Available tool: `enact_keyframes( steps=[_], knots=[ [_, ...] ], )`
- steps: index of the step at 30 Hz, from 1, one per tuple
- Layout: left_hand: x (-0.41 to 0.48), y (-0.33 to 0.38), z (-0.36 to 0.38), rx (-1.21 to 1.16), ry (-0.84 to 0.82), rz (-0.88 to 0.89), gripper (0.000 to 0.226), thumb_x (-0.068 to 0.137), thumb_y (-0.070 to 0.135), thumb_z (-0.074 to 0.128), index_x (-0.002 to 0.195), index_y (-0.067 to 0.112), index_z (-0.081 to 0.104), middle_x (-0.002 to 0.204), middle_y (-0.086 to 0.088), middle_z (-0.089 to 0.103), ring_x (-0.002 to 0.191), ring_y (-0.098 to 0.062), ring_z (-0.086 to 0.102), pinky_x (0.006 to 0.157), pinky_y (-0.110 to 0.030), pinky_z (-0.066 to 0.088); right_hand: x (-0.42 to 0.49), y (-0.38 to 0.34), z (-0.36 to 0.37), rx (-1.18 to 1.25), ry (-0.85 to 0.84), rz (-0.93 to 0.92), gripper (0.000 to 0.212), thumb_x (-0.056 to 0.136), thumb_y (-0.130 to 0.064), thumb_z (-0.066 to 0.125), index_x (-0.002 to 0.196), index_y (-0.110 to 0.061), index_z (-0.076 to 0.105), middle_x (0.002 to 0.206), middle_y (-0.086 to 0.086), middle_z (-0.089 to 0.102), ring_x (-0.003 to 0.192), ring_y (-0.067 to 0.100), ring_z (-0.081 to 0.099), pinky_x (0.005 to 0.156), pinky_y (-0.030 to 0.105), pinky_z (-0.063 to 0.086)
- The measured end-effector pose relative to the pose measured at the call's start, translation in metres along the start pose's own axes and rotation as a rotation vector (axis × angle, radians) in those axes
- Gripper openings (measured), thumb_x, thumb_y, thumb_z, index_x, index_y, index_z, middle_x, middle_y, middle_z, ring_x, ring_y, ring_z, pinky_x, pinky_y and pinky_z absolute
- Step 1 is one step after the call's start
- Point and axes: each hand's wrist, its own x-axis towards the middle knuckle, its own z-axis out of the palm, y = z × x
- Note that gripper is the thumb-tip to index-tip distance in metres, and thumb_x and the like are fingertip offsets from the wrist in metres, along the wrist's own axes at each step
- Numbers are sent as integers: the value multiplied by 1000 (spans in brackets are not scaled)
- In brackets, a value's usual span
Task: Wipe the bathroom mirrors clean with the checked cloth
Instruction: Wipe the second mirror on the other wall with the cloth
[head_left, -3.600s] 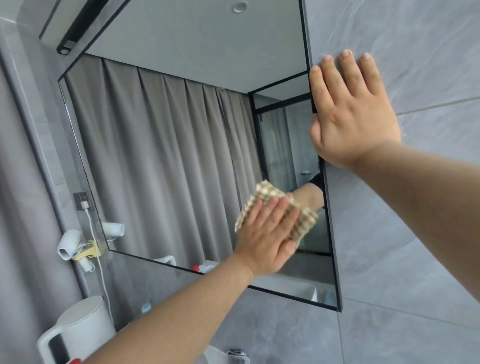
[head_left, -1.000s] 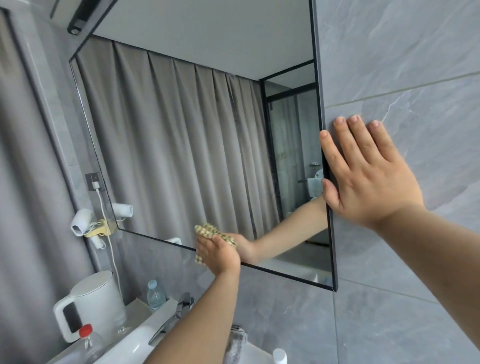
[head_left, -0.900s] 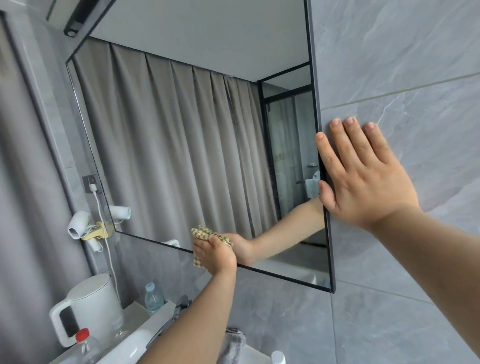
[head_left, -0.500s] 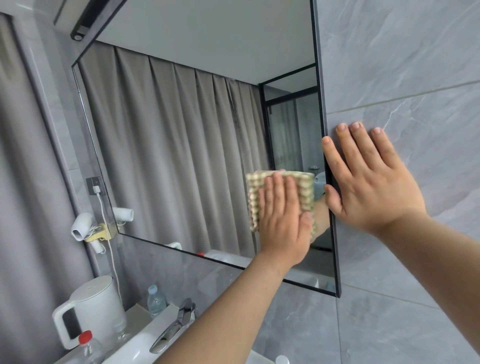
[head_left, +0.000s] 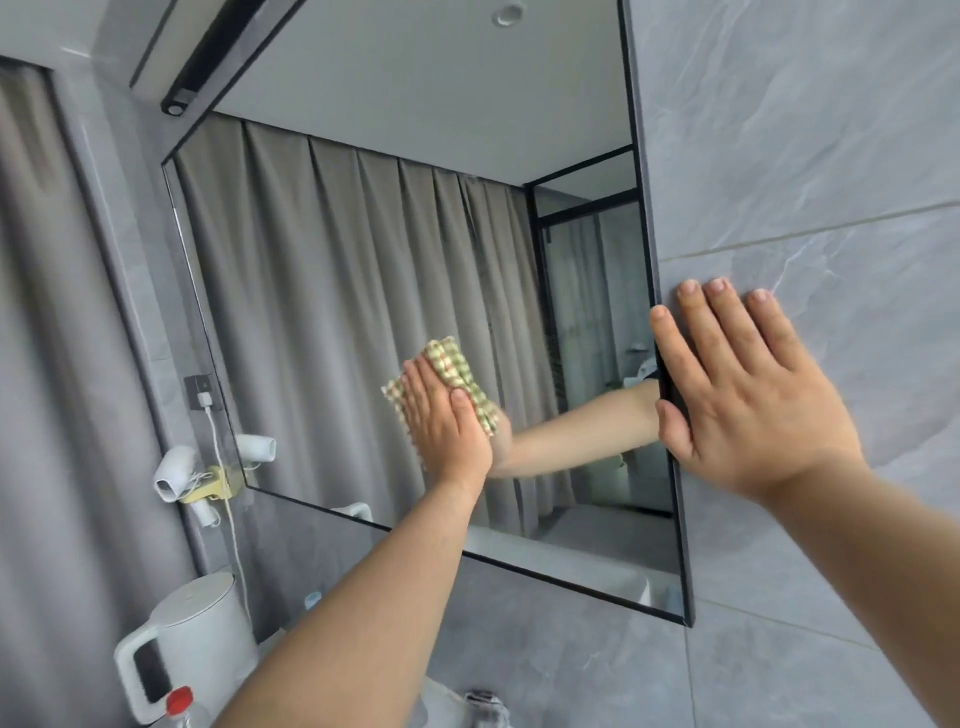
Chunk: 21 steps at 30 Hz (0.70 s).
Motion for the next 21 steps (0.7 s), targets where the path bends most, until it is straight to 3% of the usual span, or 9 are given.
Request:
enact_keyframes(
  steps=[4,10,15,18,21],
  knots=[
    [7,-35,-2,-55,45,-247,73,92,39,19,158,10,12,167,-9,9,154,-19,4,124,-33,-6,0,1,-1,-20,-18,2,72,95,-40,34,153,0,26,155,29,30,144,45,27,121,57,15],
    [18,-85,-10,-166,94,-430,56,104,16,33,157,9,19,164,-11,20,151,-24,16,123,-39,8,-1,2,1,-21,-11,-2,71,96,-42,32,154,0,26,156,29,29,145,45,27,121,57,17],
    [37,-138,-10,-233,107,-615,75,88,41,30,155,8,26,154,-17,34,142,-33,34,120,-43,24,-2,3,3,-17,36,-7,70,95,-40,33,152,2,30,153,30,33,143,47,31,120,58,20],
    [40,-177,-9,-280,110,-745,57,98,33,38,152,14,35,147,-13,45,134,-34,45,114,-48,35,-2,2,3,-33,36,-7,70,95,-40,33,152,2,30,153,30,32,142,47,31,119,59,21],
    [43,-232,-2,-374,106,-879,66,84,56,42,140,23,48,133,-6,61,117,-31,60,104,-51,47,-3,1,3,-29,41,-9,70,96,-41,33,152,1,31,153,30,33,142,47,31,118,59,23]
  ],
)
